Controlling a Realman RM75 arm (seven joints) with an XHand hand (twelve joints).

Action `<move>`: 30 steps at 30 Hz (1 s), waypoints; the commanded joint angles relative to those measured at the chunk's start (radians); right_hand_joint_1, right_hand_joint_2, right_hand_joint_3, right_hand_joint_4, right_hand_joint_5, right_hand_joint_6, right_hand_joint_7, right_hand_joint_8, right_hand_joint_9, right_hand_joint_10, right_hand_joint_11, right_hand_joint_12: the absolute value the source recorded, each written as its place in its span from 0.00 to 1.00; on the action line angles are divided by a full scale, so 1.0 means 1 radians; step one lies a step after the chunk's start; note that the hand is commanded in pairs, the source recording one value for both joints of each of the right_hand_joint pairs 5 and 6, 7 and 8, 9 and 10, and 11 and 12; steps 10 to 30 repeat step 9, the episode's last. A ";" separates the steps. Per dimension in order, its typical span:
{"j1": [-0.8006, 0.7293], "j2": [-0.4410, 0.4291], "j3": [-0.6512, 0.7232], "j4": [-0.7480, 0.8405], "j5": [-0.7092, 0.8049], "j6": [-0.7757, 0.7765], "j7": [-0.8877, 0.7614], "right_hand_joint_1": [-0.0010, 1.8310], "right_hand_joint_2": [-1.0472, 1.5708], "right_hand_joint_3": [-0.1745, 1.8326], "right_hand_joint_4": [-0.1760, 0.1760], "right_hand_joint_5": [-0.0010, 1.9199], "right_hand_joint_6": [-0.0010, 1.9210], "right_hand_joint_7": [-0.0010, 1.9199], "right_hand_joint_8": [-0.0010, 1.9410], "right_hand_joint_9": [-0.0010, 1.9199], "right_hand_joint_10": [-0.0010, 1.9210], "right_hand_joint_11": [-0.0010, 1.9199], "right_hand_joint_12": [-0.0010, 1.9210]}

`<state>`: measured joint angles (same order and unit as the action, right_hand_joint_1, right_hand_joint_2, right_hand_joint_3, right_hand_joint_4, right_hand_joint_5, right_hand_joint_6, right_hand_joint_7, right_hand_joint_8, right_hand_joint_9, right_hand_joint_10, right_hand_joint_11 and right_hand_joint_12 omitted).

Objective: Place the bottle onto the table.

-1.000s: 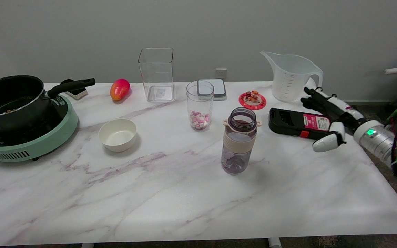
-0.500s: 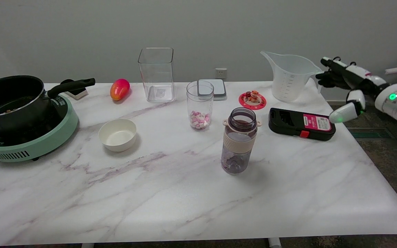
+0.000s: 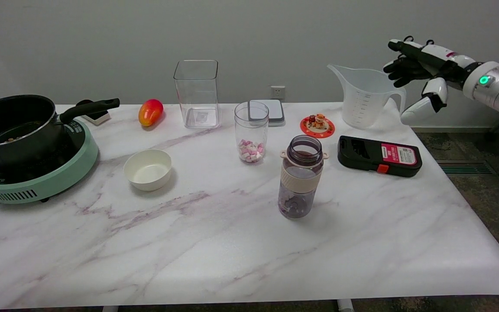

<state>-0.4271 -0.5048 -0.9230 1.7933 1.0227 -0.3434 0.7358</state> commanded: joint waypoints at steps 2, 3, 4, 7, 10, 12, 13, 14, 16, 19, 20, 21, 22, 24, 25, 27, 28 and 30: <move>0.135 0.056 0.031 -0.026 0.239 -0.158 -0.596 0.63 0.15 0.56 0.50 0.07 0.07 0.25 0.25 0.28 0.28 0.35 0.35; 0.122 0.053 0.049 -0.032 0.282 -0.169 -0.663 0.63 0.15 0.56 0.50 0.07 0.07 0.25 0.25 0.29 0.29 0.36 0.36; 0.124 0.052 0.052 -0.045 0.325 -0.174 -0.723 0.63 0.15 0.56 0.50 0.07 0.07 0.25 0.25 0.29 0.29 0.36 0.36; 0.134 0.049 0.074 -0.089 0.439 -0.215 -0.830 0.63 0.15 0.56 0.50 0.08 0.08 0.26 0.25 0.29 0.29 0.36 0.36; 0.142 0.050 0.060 -0.119 0.470 -0.210 -0.862 0.62 0.14 0.57 0.50 0.08 0.08 0.26 0.25 0.29 0.29 0.36 0.36; 0.142 0.050 0.060 -0.119 0.470 -0.210 -0.862 0.62 0.14 0.57 0.50 0.08 0.08 0.26 0.25 0.29 0.29 0.36 0.36; 0.142 0.050 0.060 -0.119 0.470 -0.210 -0.862 0.62 0.14 0.57 0.50 0.08 0.08 0.26 0.25 0.29 0.29 0.36 0.36; 0.142 0.050 0.060 -0.119 0.470 -0.210 -0.862 0.62 0.14 0.57 0.50 0.08 0.08 0.26 0.25 0.29 0.29 0.36 0.36; 0.142 0.050 0.060 -0.119 0.470 -0.210 -0.862 0.62 0.14 0.57 0.50 0.08 0.08 0.26 0.25 0.29 0.29 0.36 0.36; 0.142 0.050 0.060 -0.119 0.470 -0.210 -0.862 0.62 0.14 0.57 0.50 0.08 0.08 0.26 0.25 0.29 0.29 0.36 0.36; 0.142 0.050 0.060 -0.119 0.470 -0.210 -0.862 0.62 0.14 0.57 0.50 0.08 0.08 0.26 0.25 0.29 0.29 0.36 0.36; 0.142 0.050 0.060 -0.119 0.470 -0.210 -0.862 0.62 0.14 0.57 0.50 0.08 0.08 0.26 0.25 0.29 0.29 0.36 0.36; 0.142 0.050 0.060 -0.119 0.470 -0.210 -0.862 0.62 0.14 0.57 0.50 0.08 0.08 0.26 0.25 0.29 0.29 0.36 0.36; 0.142 0.050 0.060 -0.119 0.470 -0.210 -0.862 0.62 0.14 0.57 0.50 0.08 0.08 0.26 0.25 0.29 0.29 0.36 0.36; 0.142 0.050 0.060 -0.119 0.470 -0.210 -0.862 0.62 0.14 0.57 0.50 0.08 0.08 0.26 0.25 0.29 0.29 0.36 0.36; 0.142 0.050 0.060 -0.119 0.470 -0.210 -0.862 0.62 0.14 0.57 0.50 0.08 0.08 0.26 0.25 0.29 0.29 0.36 0.36; 0.142 0.050 0.060 -0.119 0.470 -0.210 -0.862 0.62 0.14 0.57 0.50 0.08 0.08 0.26 0.25 0.29 0.29 0.36 0.36; 0.142 0.050 0.060 -0.119 0.470 -0.210 -0.862 0.62 0.14 0.57 0.50 0.08 0.08 0.26 0.25 0.29 0.29 0.36 0.36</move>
